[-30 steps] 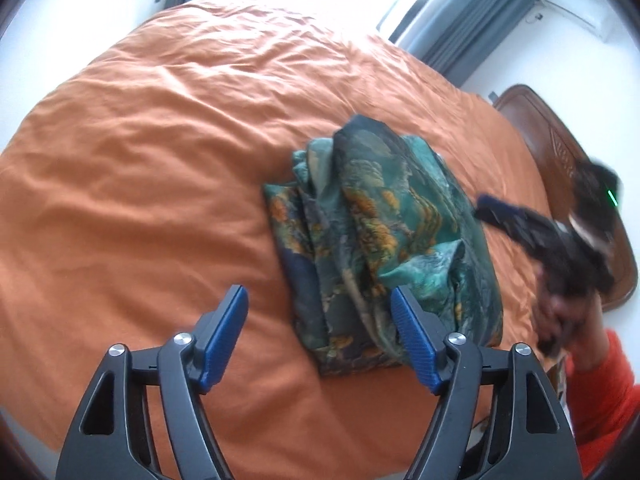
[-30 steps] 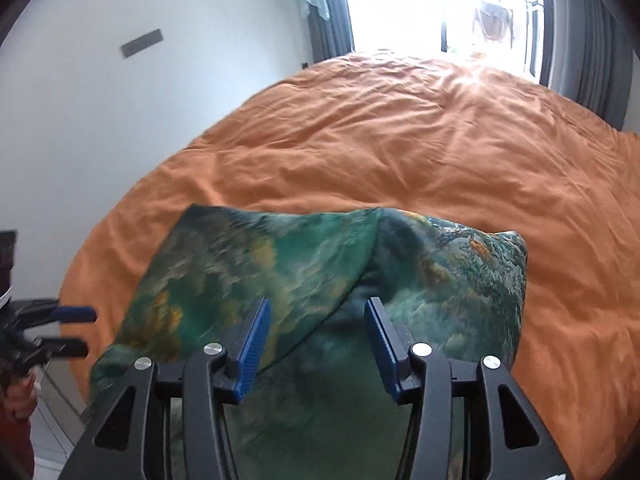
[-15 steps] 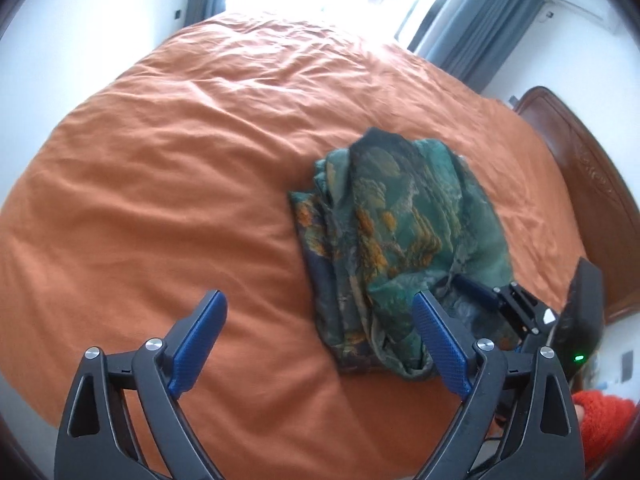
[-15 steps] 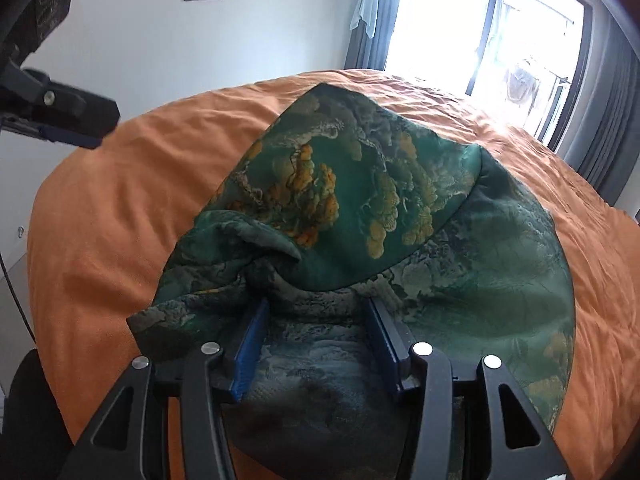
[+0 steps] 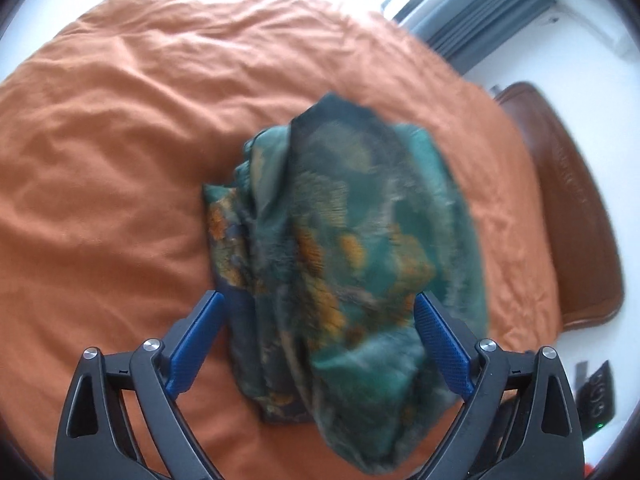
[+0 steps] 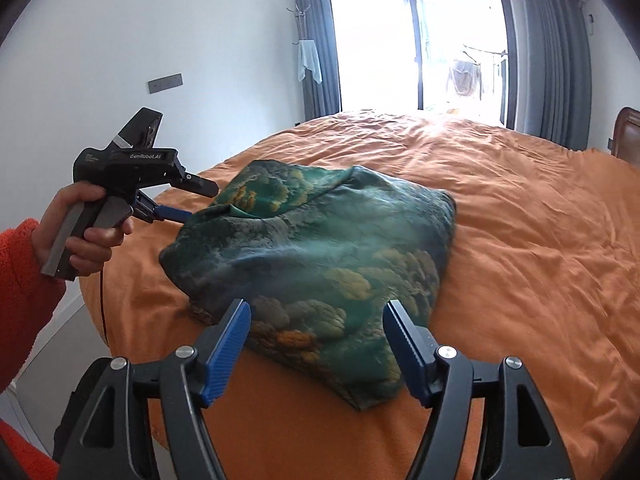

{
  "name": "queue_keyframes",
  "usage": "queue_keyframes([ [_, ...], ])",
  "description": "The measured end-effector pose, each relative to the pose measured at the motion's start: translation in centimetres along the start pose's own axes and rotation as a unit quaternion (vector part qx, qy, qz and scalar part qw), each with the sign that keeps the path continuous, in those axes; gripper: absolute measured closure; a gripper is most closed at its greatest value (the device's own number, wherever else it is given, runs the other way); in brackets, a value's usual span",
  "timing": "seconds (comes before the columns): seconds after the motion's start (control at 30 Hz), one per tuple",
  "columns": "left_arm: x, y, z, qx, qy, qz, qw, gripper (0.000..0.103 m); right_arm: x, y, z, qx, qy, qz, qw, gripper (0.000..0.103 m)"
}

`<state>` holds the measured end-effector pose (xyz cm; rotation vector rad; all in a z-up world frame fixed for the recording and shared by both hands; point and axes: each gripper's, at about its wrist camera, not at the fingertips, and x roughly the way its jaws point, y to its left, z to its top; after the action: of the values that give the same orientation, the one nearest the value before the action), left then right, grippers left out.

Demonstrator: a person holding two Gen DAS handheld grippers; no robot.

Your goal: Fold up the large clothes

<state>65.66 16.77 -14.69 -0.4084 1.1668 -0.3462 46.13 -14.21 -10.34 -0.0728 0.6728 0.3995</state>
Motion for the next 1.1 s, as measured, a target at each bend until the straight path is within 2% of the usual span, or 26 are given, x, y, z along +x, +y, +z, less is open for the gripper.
queue_keyframes([
  [0.03, 0.7, 0.2, 0.1, -0.002, 0.009, 0.011, 0.9999, 0.007, -0.1, -0.5, -0.1, 0.009, 0.005, -0.005, 1.0, 0.033],
  [0.13, 2.7, 1.3, 0.4, -0.015, 0.033, 0.01, 0.9993, 0.005, 0.3, -3.1, -0.3, 0.049, 0.02, -0.009, 0.999, 0.033],
  [0.17, 3.3, 1.7, 0.4, -0.019, 0.038, 0.01, 0.9991, 0.001, 0.6, -4.0, -0.2, 0.063, 0.025, -0.006, 0.998, 0.032],
  [0.3, 5.6, 3.4, 0.3, -0.033, 0.053, -0.005, 0.998, 0.0, 2.1, -7.5, -0.1, 0.112, 0.048, 0.027, 0.992, 0.024],
  [0.37, 6.7, 4.0, -0.1, -0.042, 0.06, -0.019, 0.9972, 0.0, 3.6, -9.4, -0.2, 0.138, 0.067, 0.047, 0.987, 0.024],
  [0.47, 7.4, 4.3, -0.4, -0.04, 0.06, -0.036, 0.9967, 0.0, 6.4, -12.8, -0.7, 0.2, 0.095, 0.081, 0.972, 0.024],
  [0.6, 8.1, 5.0, -0.2, -0.029, 0.062, -0.053, 0.9962, 0.0, 10.2, -16.2, -1.5, 0.289, 0.116, 0.184, 0.932, 0.024],
  [0.67, 8.2, 5.3, -0.3, -0.024, 0.062, -0.059, 0.996, 0.0, 11.9, -16.3, -1.5, 0.298, 0.125, 0.208, 0.923, 0.023],
  [0.77, 8.5, 5.7, 0.1, -0.027, 0.062, -0.061, 0.9958, 0.0, 14.7, -15.5, -1.3, 0.303, 0.143, 0.233, 0.913, 0.007],
  [0.83, 8.8, 5.9, 0.8, -0.035, 0.061, -0.059, 0.9958, 0.001, 16.1, -14.8, -1.0, 0.299, 0.146, 0.227, 0.915, 0.005],
  [0.87, 8.7, 5.8, 0.7, -0.039, 0.061, -0.062, 0.9955, 0.01, 16.6, -14.3, -0.9, 0.295, 0.149, 0.22, 0.918, 0.006],
  [0.9, 8.5, 5.5, 0.4, -0.044, 0.064, -0.077, 0.994, 0.034, 17.0, -13.7, -0.6, 0.284, 0.155, 0.21, 0.923, 0.007],
  [0.93, 7.8, 4.9, 0.3, -0.043, 0.056, -0.07, 0.9951, 0.038, 17.1, -13.0, -0.4, 0.266, 0.16, 0.197, 0.93, 0.009],
  [0.97, 7.1, 4.0, 0.2, -0.027, 0.051, -0.053, 0.9969, 0.047, 16.5, -12.1, 0.2, 0.242, 0.161, 0.185, 0.939, 0.017],
  [1.0, 6.5, 3.2, 0.1, -0.014, 0.047, -0.038, 0.9981, 0.052, 15.9, -11.3, 0.7, 0.217, 0.157, 0.173, 0.948, 0.023],
  [1.03, 5.9, 2.5, 0.0, -0.007, 0.041, -0.028, 0.9987, 0.053, 15.2, -10.3, 1.3, 0.189, 0.151, 0.158, 0.957, 0.025],
  [1.1, 4.6, 1.4, -0.1, 0.007, 0.028, -0.021, 0.9994, 0.057, 13.9, -9.1, 1.9, 0.155, 0.138, 0.141, 0.968, 0.031],
])
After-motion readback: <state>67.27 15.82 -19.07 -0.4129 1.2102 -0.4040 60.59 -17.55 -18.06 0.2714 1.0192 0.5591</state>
